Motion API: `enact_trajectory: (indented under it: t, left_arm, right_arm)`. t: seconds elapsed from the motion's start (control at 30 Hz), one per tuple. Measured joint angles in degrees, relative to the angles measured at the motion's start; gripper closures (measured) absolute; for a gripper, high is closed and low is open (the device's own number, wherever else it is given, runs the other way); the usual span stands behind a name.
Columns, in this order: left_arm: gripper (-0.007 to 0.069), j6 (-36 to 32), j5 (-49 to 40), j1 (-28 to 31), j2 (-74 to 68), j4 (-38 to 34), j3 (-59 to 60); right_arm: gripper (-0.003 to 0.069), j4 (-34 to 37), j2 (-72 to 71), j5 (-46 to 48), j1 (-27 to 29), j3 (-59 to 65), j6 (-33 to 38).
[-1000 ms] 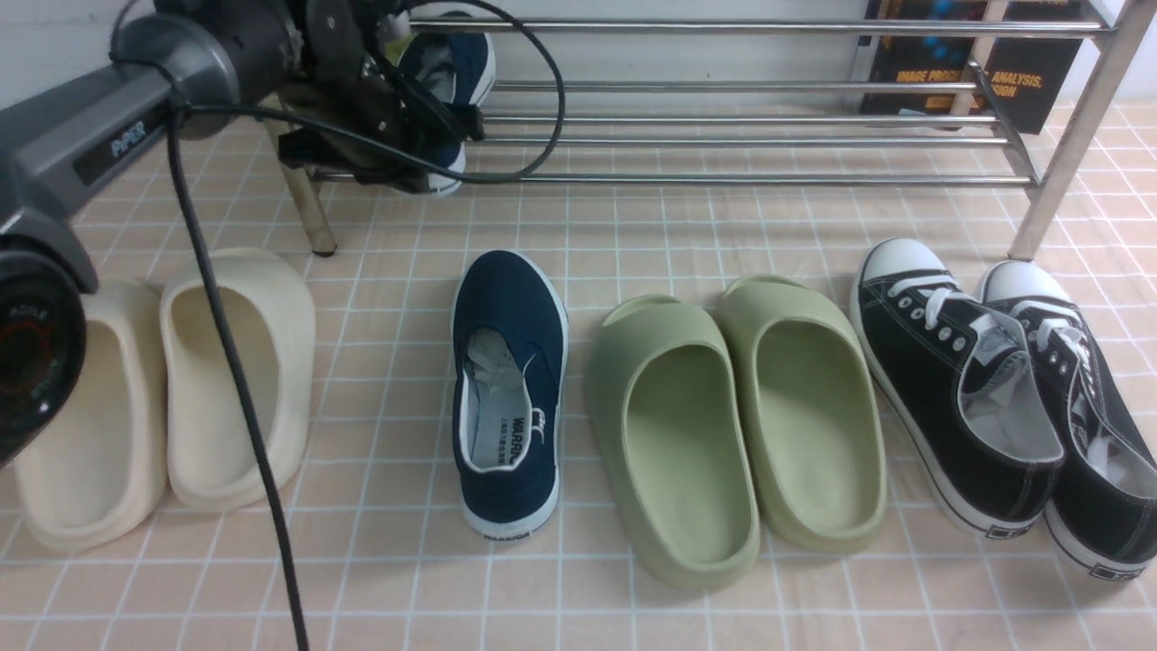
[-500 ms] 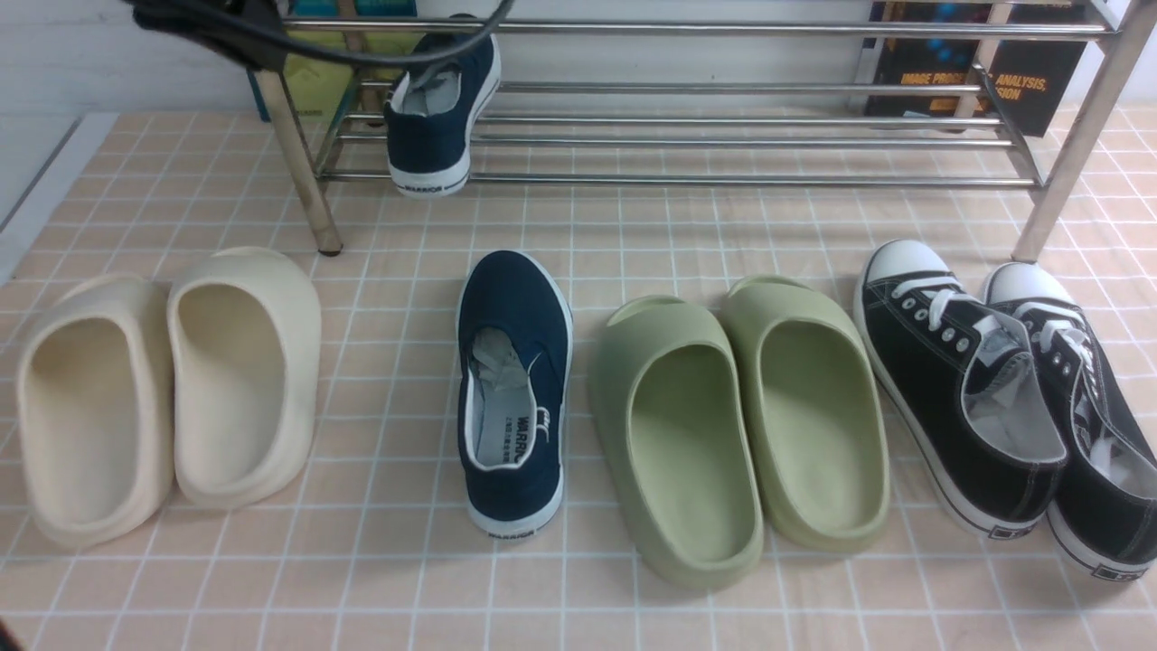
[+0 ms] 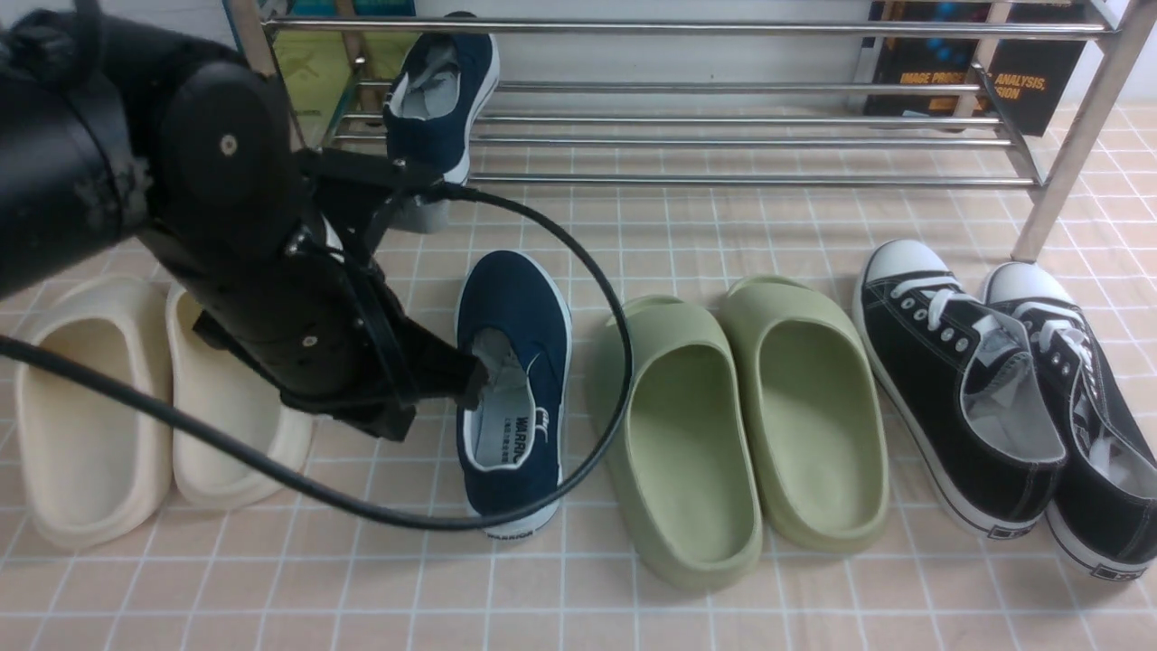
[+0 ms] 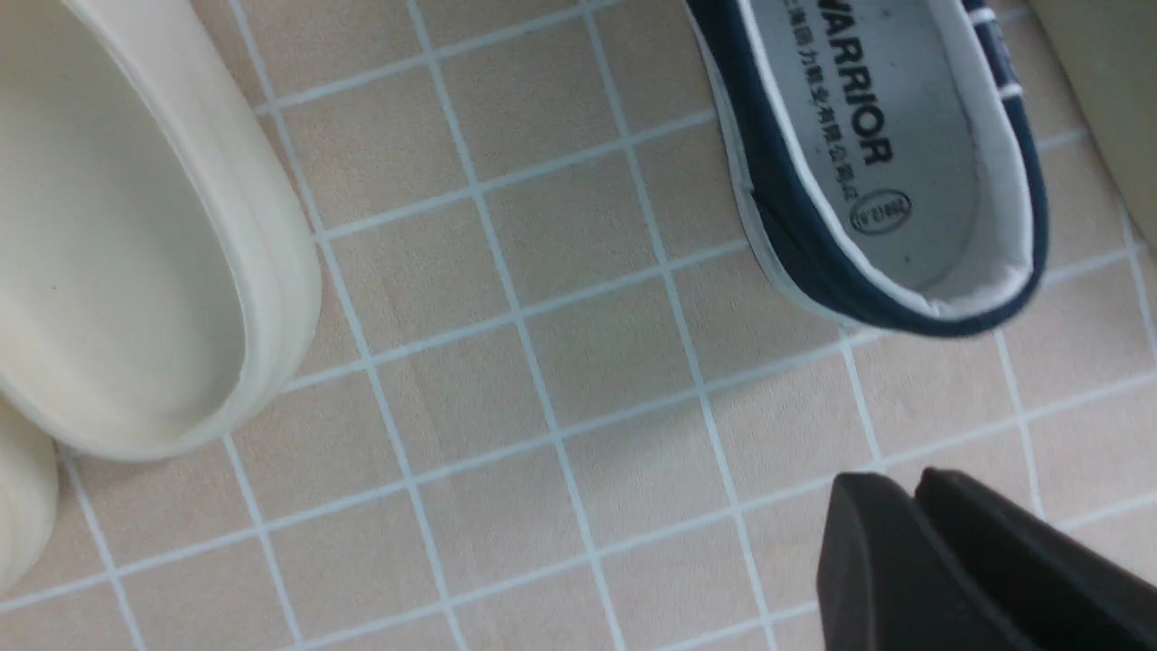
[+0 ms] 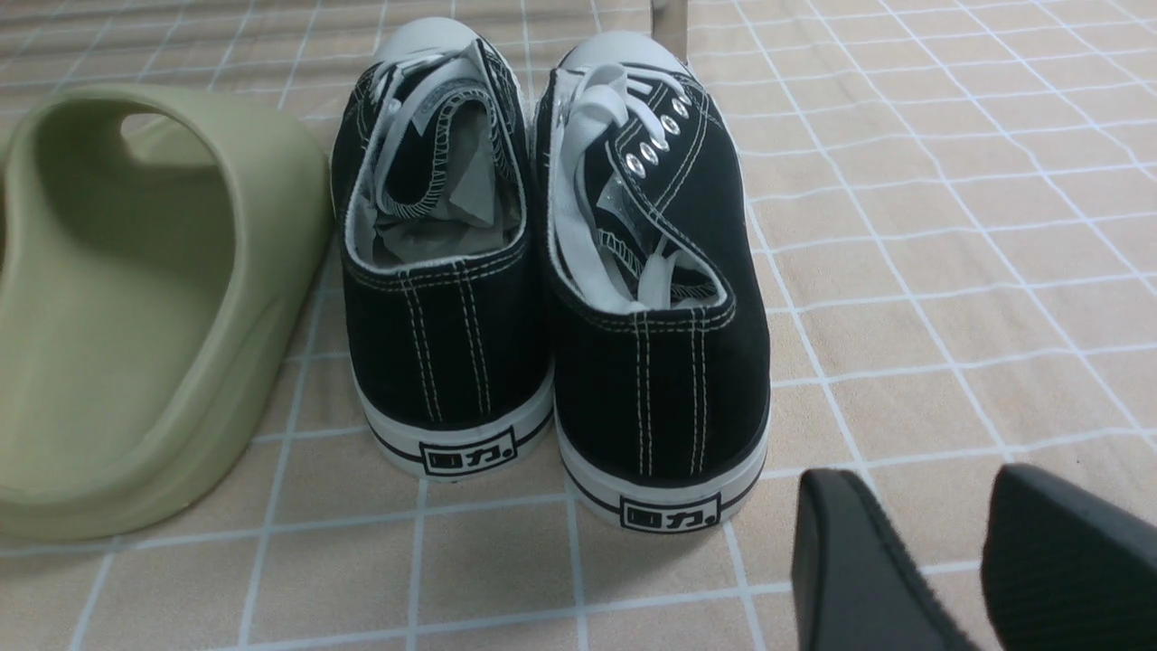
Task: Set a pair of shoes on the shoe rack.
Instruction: Use the left arm to grab the shoe closest to it
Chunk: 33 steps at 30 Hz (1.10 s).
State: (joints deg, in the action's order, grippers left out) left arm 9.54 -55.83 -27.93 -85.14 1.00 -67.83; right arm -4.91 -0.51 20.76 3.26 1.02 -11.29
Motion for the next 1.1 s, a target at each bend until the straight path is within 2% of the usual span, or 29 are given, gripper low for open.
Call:
enact_trajectory:
  t: [0.07, 0.17, 0.27, 0.3, 0.4, 0.47, 0.53, 0.57, 0.67, 0.77, 0.8, 0.83, 0.93, 1.0, 1.1]
  left_arm:
    - [0.0503, 1.6, 2.2, 0.0, -1.1, 0.5, 0.0]
    - [0.0413, 2.6, 5.6, 0.0, -3.0, 0.7, 0.0]
    - [0.0284, 2.9, 8.8, 0.0, -5.2, -1.0, 0.0]
    - [0.0218, 3.1, 10.5, 0.0, -6.4, -1.5, 0.0]
    - [0.0126, 3.5, 13.4, 0.0, -9.0, -2.3, 0.0]
    - [0.0085, 4.4, 15.2, 0.0, -11.2, -2.3, 0.0]
    - [0.008, 4.8, 15.8, 0.0, -14.3, -2.3, 0.0]
    - [0.0082, 4.8, 15.8, 0.0, -14.6, -2.3, 0.0]
    - [0.0153, 5.0, 15.8, 0.0, -18.7, -2.2, 0.0]
    - [0.0293, 5.1, 16.5, 0.0, -20.3, -2.4, 0.0]
    - [0.0316, 5.2, 16.5, 0.0, -20.3, -2.6, 0.0]
    - [0.0412, 5.2, 16.5, -0.1, -20.1, -2.2, -0.1]
    - [0.0555, 5.4, 14.8, 0.0, -19.3, -0.2, -0.7]
    - [0.059, 5.5, 11.9, 0.1, -17.2, 0.7, -2.4]
    - [0.0594, 5.3, 8.0, 0.1, -13.9, 1.2, -6.5]
  right_arm:
    - [0.042, 0.0, 0.0, 0.0, 0.0, 0.0, 0.0]
    - [0.042, 0.0, 0.0, 0.0, 0.0, 0.0, 0.0]
    - [0.042, 0.0, 0.0, 0.0, 0.0, 0.0, 0.0]
    - [0.042, 0.0, 0.0, 0.0, 0.0, 0.0, 0.0]
    - [0.042, 0.0, 0.0, 0.0, 0.0, 0.0, 0.0]
    - [0.042, 0.0, 0.0, 0.0, 0.0, 0.0, 0.0]
    - [0.042, 0.0, 0.0, 0.0, 0.0, 0.0, 0.0]
    - [0.042, 0.0, 0.0, 0.0, 0.0, 0.0, 0.0]
    - [0.042, 0.0, 0.0, 0.0, 0.0, 0.0, 0.0]
    - [0.042, 0.0, 0.0, 0.0, 0.0, 0.0, 0.0]
    - [0.042, 0.0, 0.0, 0.0, 0.0, 0.0, 0.0]
    - [0.042, 0.0, 0.0, 0.0, 0.0, 0.0, 0.0]
    - [0.042, 0.0, 0.0, 0.0, 0.0, 0.0, 0.0]
    - [0.042, 0.0, 0.0, 0.0, 0.0, 0.0, 0.0]
    - [0.042, 0.0, 0.0, 0.0, 0.0, 0.0, 0.0]
